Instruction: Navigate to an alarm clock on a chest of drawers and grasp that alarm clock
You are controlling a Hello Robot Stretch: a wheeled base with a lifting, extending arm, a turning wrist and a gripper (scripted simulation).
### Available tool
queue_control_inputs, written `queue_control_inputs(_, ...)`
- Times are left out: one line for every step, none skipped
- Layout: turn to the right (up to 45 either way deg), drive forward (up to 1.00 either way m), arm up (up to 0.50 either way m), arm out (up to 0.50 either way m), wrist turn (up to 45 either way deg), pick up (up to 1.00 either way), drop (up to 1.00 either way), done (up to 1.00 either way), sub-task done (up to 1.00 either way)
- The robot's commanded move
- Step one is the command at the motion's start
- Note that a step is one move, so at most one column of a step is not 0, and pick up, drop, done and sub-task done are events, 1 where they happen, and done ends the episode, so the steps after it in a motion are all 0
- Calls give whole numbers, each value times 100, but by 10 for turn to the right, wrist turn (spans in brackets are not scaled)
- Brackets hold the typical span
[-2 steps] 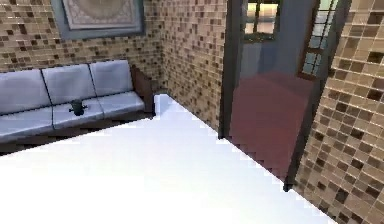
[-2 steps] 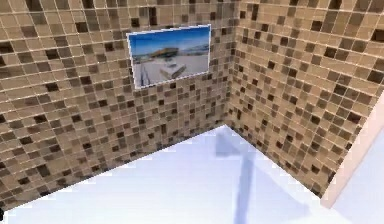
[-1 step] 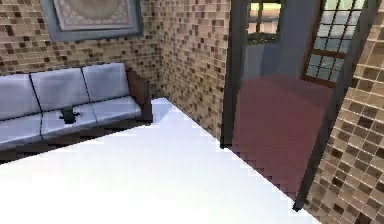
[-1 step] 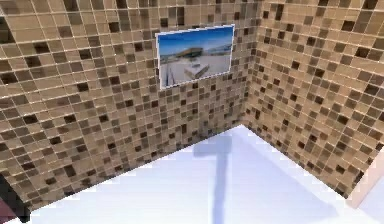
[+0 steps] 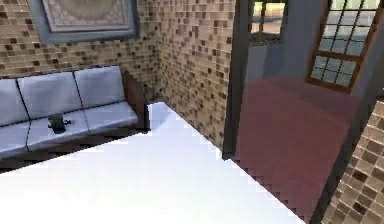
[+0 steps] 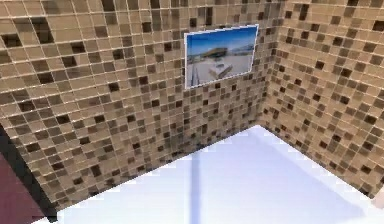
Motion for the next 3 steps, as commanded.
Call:
queue_control_inputs(240,0,0,0,0,0,0,0,0)
queue_control_inputs(0,100,0,0,0,0,0,0,0)
queue_control_inputs(90,0,0,0,0,0,0,0,0)
